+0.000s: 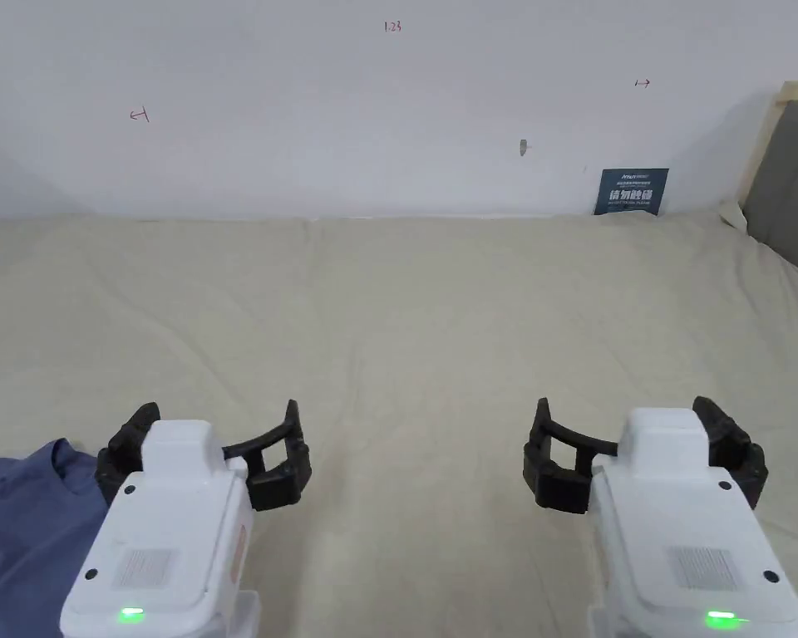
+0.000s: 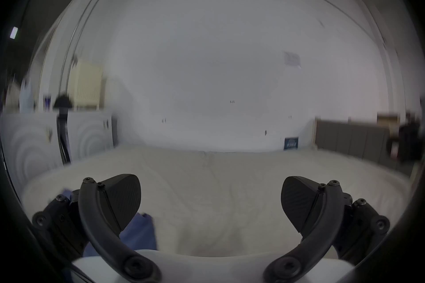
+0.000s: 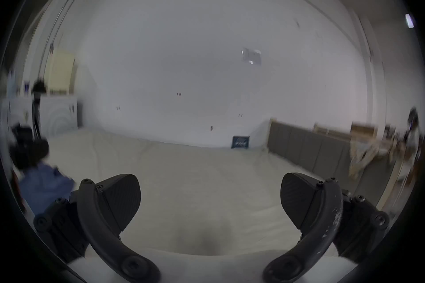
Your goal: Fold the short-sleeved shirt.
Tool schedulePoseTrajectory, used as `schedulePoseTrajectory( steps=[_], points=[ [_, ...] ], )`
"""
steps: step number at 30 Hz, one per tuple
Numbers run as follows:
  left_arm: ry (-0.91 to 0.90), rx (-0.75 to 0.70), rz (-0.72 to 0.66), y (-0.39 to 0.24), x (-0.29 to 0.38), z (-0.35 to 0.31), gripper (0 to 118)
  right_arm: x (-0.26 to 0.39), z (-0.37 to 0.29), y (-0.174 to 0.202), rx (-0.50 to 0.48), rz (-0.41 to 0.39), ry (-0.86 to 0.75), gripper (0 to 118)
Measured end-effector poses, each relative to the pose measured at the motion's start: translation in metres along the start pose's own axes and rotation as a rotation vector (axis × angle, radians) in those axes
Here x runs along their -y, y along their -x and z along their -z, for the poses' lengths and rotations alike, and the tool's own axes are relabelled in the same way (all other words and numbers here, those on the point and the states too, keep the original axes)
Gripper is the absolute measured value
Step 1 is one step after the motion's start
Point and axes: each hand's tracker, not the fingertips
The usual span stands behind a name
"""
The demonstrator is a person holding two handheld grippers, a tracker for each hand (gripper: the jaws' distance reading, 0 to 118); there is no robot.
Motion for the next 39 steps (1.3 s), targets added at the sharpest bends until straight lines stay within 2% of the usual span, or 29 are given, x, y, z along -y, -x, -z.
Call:
schedulePoseTrajectory(
  steps=[1, 3, 7, 13, 39],
  points=[
    [0.000, -0.002, 0.032, -0.002, 0.002, -0.001, 118, 0.002, 0.000, -0.003, 0.000, 0.035, 0.016, 118],
    [0.010, -0.008, 0.001, -0.004, 0.003, -0.002, 118, 0.003, 0.001, 0.000, -0.011, 0.060, 0.031, 118],
    [0.022, 0.004, -0.050, 0.003, 0.006, -0.001, 118, 0.004, 0.003, 0.002, -0.010, 0.043, 0.035, 118],
    [0.021, 0.000, -0.054, 0.007, 0.006, -0.002, 118, 0.003, 0.000, 0.007, -0.017, -0.008, 0.027, 118],
    [0.010, 0.001, -0.071, 0.010, 0.002, -0.003, 118, -0.002, -0.003, 0.005, -0.024, -0.027, 0.022, 118]
  ],
)
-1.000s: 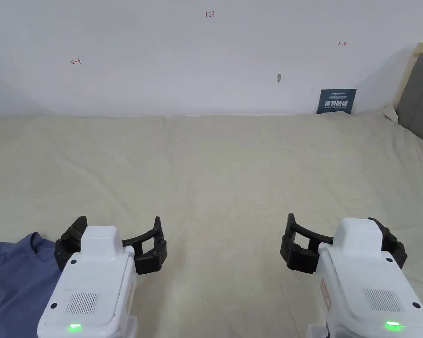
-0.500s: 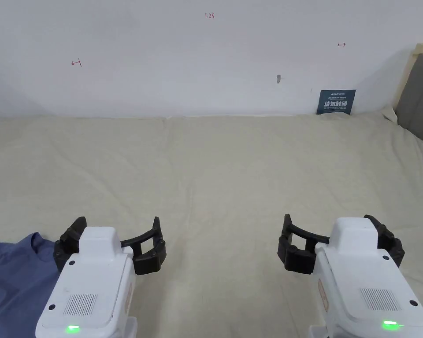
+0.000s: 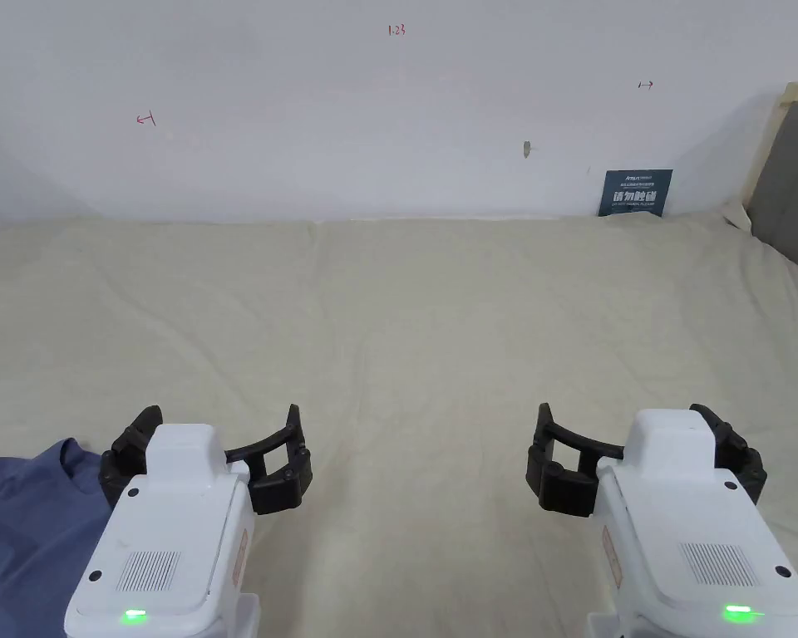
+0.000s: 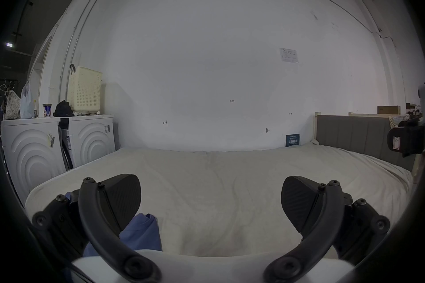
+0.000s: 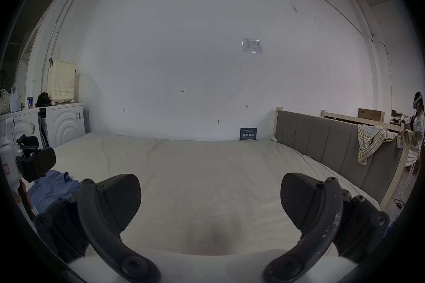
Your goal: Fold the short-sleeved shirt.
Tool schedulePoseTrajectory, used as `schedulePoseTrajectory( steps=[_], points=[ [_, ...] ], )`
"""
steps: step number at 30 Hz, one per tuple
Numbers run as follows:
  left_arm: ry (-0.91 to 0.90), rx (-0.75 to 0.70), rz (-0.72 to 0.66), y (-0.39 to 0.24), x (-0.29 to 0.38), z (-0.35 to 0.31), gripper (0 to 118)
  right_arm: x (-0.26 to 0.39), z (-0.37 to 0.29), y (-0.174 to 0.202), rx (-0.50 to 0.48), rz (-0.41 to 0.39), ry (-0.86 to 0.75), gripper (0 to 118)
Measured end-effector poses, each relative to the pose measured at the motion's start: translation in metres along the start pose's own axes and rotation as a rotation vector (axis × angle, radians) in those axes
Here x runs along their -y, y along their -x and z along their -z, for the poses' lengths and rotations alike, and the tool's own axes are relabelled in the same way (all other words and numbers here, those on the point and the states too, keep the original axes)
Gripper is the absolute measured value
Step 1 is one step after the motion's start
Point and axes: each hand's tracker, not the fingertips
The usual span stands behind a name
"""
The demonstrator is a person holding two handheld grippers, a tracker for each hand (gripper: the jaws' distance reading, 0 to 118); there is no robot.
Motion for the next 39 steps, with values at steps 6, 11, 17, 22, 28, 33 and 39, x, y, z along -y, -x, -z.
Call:
schedulePoseTrajectory(
  steps=[6, 11, 17, 22, 28, 33, 39],
  points=[
    [-0.002, 0.010, 0.000, 0.000, -0.001, -0.001, 118, 0.000, 0.000, 0.000, 0.005, -0.004, 0.001, 118],
    [-0.007, -0.008, -0.004, -0.001, -0.002, -0.002, 118, -0.001, -0.001, 0.000, 0.019, -0.018, -0.002, 110],
    [-0.022, -0.003, -0.020, -0.004, -0.008, -0.008, 28, -0.003, -0.002, -0.002, 0.034, -0.021, 0.002, 24],
    [-0.009, 0.035, 0.001, -0.007, -0.008, -0.006, 0, -0.004, -0.004, -0.004, 0.028, 0.001, 0.005, 1],
    [-0.001, 0.018, 0.016, -0.003, -0.008, -0.008, 0, -0.006, -0.001, 0.005, -0.014, -0.011, 0.002, 1],
    [0.004, -0.051, 0.014, 0.027, -0.008, -0.015, 0, -0.010, 0.009, 0.034, -0.104, -0.014, -0.003, 1],
    [0.011, -0.231, 0.009, 0.094, -0.010, -0.041, 0, -0.016, 0.022, 0.098, -0.280, -0.036, -0.019, 1]
  ],
)
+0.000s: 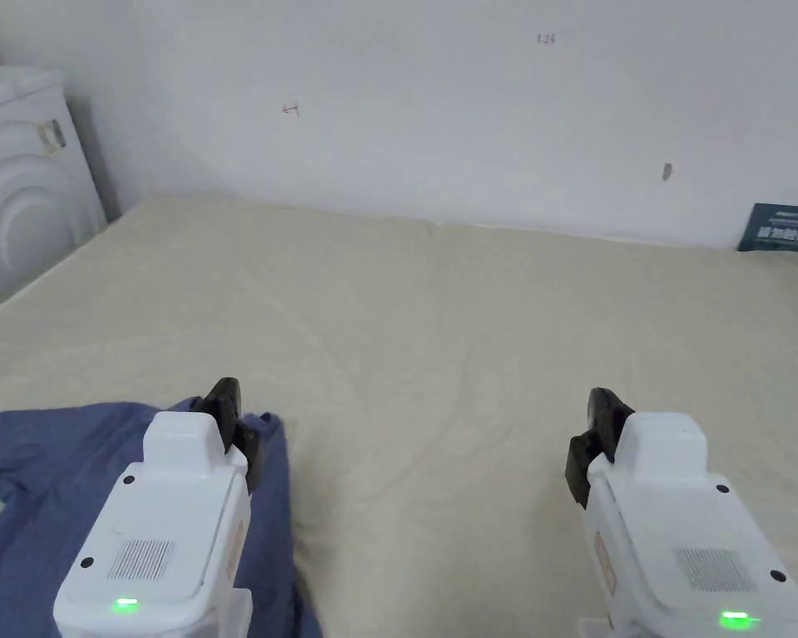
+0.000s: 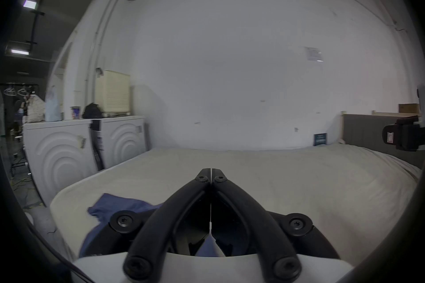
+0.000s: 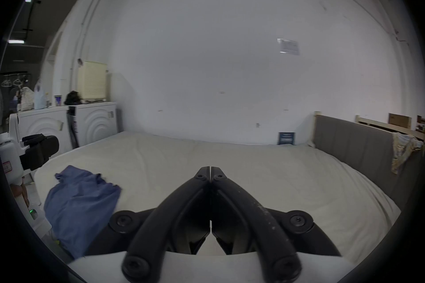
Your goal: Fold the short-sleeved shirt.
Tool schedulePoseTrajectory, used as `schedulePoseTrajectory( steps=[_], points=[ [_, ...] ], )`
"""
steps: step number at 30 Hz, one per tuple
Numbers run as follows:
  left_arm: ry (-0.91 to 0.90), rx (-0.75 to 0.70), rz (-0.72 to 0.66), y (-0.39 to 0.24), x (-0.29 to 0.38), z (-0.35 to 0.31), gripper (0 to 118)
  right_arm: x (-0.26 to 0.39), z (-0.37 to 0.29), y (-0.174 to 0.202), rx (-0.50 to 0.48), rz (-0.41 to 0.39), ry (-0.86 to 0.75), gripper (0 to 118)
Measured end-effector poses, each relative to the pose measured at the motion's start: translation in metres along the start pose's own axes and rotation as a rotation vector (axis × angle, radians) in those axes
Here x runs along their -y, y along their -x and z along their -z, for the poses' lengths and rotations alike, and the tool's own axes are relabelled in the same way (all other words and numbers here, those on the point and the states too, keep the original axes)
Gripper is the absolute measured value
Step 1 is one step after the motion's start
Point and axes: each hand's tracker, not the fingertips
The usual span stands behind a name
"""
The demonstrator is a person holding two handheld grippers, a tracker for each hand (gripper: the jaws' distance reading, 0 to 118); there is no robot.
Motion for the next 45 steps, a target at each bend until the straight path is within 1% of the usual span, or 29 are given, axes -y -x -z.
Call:
schedulePoseTrajectory(
  steps=[4, 9, 12, 15, 19, 23, 29, 31, 32, 33, 35, 36, 37, 38, 41, 43, 45],
  points=[
    [-0.001, -0.146, 0.016, 0.055, 0.000, -0.017, 0, -0.005, 0.016, 0.047, -0.120, -0.017, -0.007, 1],
    [0.028, -0.301, 0.000, 0.119, 0.002, -0.043, 0, -0.006, 0.028, 0.101, -0.252, -0.023, -0.001, 1],
    [0.046, -0.380, -0.019, 0.151, 0.006, -0.059, 0, -0.004, 0.031, 0.128, -0.309, -0.034, 0.006, 1],
    [0.063, -0.425, -0.026, 0.174, 0.010, -0.071, 0, -0.003, 0.033, 0.150, -0.352, -0.035, 0.015, 1],
    [0.087, -0.460, -0.029, 0.191, 0.014, -0.080, 0, -0.001, 0.034, 0.166, -0.390, -0.040, 0.024, 1],
    [0.127, -0.456, -0.047, 0.198, 0.019, -0.076, 0, 0.001, 0.037, 0.170, -0.400, -0.046, 0.031, 1],
    [0.267, -0.322, -0.091, 0.194, 0.028, -0.038, 0, 0.004, 0.044, 0.157, -0.364, -0.053, 0.046, 1],
    [0.334, -0.282, -0.110, 0.189, 0.031, -0.020, 3, 0.005, 0.046, 0.150, -0.343, -0.057, 0.051, 1],
    [0.361, -0.266, -0.130, 0.187, 0.034, -0.009, 11, 0.006, 0.047, 0.146, -0.330, -0.059, 0.054, 1],
    [0.412, -0.242, -0.152, 0.186, 0.037, 0.002, 37, 0.007, 0.048, 0.141, -0.316, -0.060, 0.057, 1],
    [0.489, -0.212, -0.179, 0.182, 0.047, 0.026, 96, 0.009, 0.050, 0.133, -0.289, -0.059, 0.066, 1],
    [0.533, -0.207, -0.182, 0.179, 0.052, 0.040, 118, 0.011, 0.053, 0.129, -0.278, -0.058, 0.073, 1],
    [0.569, -0.207, -0.184, 0.175, 0.058, 0.050, 118, 0.012, 0.054, 0.125, -0.267, -0.059, 0.079, 1],
    [0.585, -0.196, -0.164, 0.170, 0.062, 0.060, 116, 0.014, 0.056, 0.121, -0.254, -0.060, 0.085, 1],
    [0.711, -0.182, -0.131, 0.158, 0.081, 0.096, 115, 0.021, 0.062, 0.109, -0.220, -0.058, 0.106, 1],
    [0.762, -0.164, -0.114, 0.151, 0.096, 0.111, 115, 0.025, 0.066, 0.102, -0.200, -0.058, 0.122, 1],
    [0.818, -0.156, -0.137, 0.146, 0.113, 0.130, 115, 0.030, 0.068, 0.095, -0.180, -0.058, 0.137, 1]
  ],
)
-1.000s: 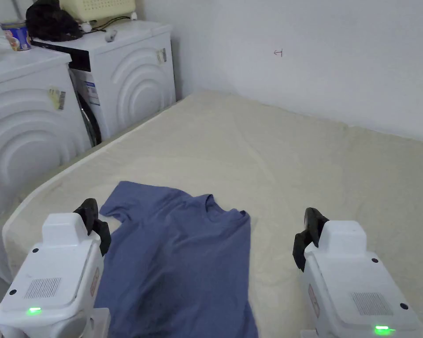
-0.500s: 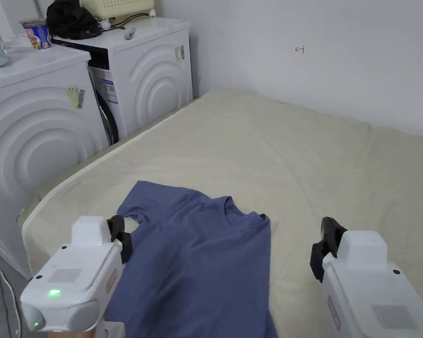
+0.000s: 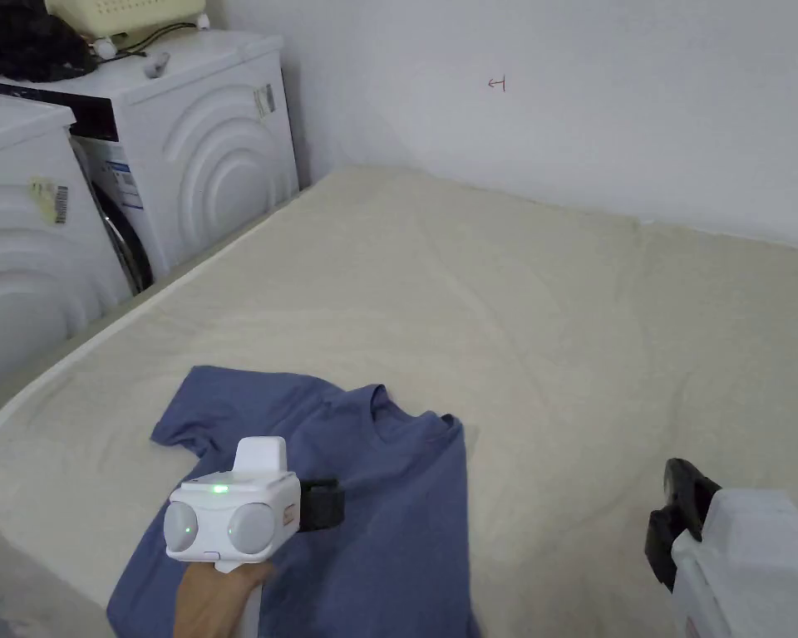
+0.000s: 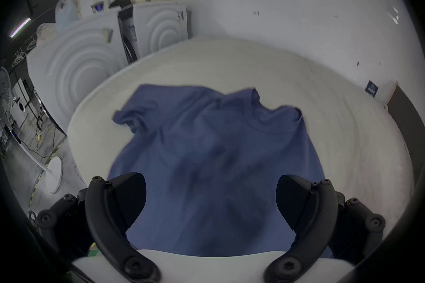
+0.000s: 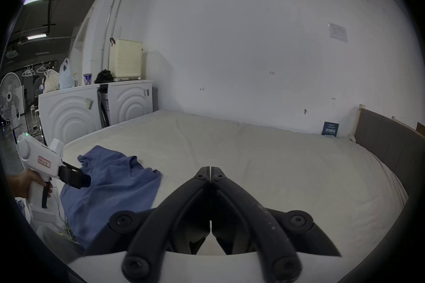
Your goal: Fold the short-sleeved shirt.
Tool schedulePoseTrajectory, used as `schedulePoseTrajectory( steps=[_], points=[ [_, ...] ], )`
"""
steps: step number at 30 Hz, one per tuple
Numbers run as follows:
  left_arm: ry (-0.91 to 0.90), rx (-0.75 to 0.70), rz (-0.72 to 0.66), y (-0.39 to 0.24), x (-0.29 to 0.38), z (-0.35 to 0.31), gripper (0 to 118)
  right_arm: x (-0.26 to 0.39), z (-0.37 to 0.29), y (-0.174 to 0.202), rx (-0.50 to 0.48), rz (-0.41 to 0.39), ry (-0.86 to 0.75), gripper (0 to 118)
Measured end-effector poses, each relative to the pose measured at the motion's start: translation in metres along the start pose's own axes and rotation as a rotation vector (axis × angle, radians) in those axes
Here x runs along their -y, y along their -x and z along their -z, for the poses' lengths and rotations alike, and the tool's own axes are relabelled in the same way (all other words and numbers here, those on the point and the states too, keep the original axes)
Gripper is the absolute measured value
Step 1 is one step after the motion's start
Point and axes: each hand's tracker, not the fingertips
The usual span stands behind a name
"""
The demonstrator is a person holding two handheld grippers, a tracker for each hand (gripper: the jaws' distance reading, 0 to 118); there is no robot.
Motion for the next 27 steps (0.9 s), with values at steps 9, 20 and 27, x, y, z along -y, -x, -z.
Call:
schedulePoseTrajectory(
  steps=[9, 20, 27],
  points=[
    [0.218, 0.034, -0.050, -0.008, 0.018, 0.056, 68, 0.018, 0.001, -0.029, 0.067, 0.001, 0.061, 1],
    [0.049, 0.093, -0.095, -0.014, 0.014, 0.013, 0, 0.021, -0.021, -0.053, 0.103, 0.033, 0.059, 1],
    [-0.075, 0.288, -0.114, -0.037, -0.015, -0.066, 0, 0.021, -0.045, -0.074, 0.128, 0.066, 0.034, 1]
  ],
)
